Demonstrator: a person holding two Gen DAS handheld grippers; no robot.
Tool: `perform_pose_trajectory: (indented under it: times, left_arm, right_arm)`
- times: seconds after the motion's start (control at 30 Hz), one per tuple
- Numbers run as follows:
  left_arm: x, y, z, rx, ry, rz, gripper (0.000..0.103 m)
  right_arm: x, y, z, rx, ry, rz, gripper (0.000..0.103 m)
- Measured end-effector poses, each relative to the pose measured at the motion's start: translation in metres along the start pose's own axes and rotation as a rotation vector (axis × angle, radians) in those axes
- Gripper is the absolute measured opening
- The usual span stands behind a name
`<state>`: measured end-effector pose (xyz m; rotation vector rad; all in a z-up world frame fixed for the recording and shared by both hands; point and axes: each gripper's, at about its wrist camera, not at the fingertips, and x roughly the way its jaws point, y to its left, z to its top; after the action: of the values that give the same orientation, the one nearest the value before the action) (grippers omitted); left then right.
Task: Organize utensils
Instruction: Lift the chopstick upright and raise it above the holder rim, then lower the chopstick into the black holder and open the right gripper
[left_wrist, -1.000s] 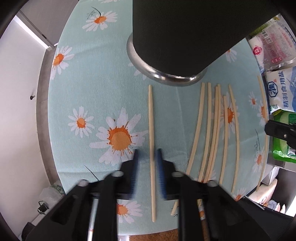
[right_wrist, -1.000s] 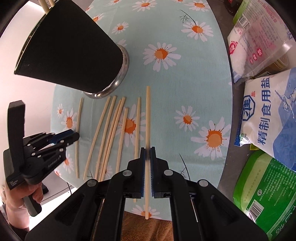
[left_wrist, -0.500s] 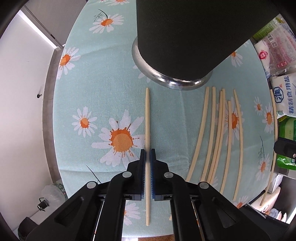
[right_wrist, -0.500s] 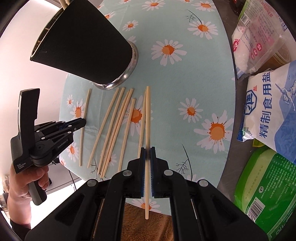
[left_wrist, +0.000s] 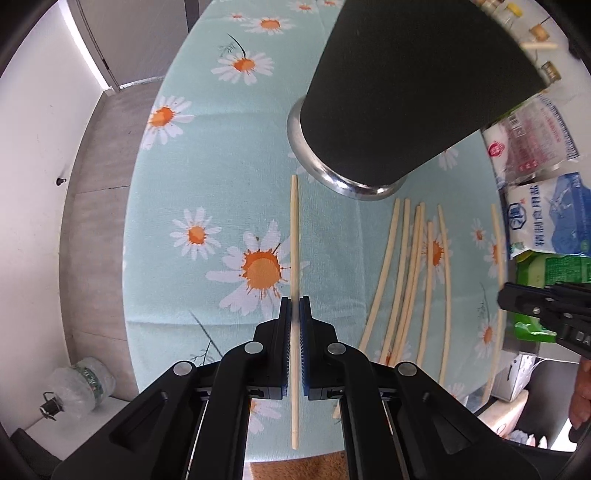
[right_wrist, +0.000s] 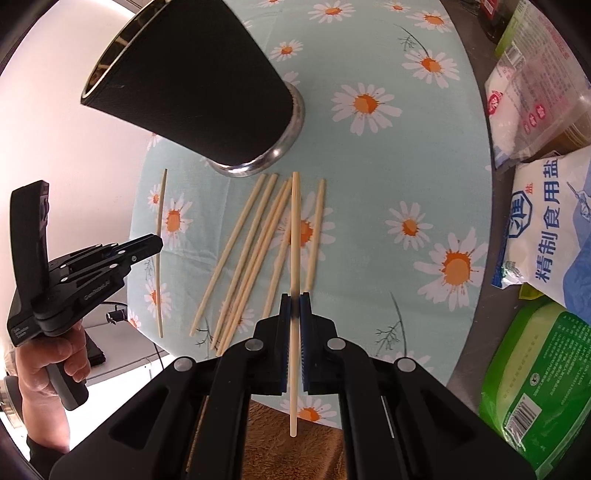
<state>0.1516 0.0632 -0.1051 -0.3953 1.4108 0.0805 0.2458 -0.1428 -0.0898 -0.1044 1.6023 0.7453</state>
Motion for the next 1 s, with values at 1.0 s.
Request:
perform_pose_trajectory:
  times: [1.0]
  left_arm:
    - [-0.150,-0.006,0.011,0.190,-0.405,-0.326,0.004]
  right_arm:
    - [-0.105,0.079,0.010,-0.057,-0.362,0.172,0.006]
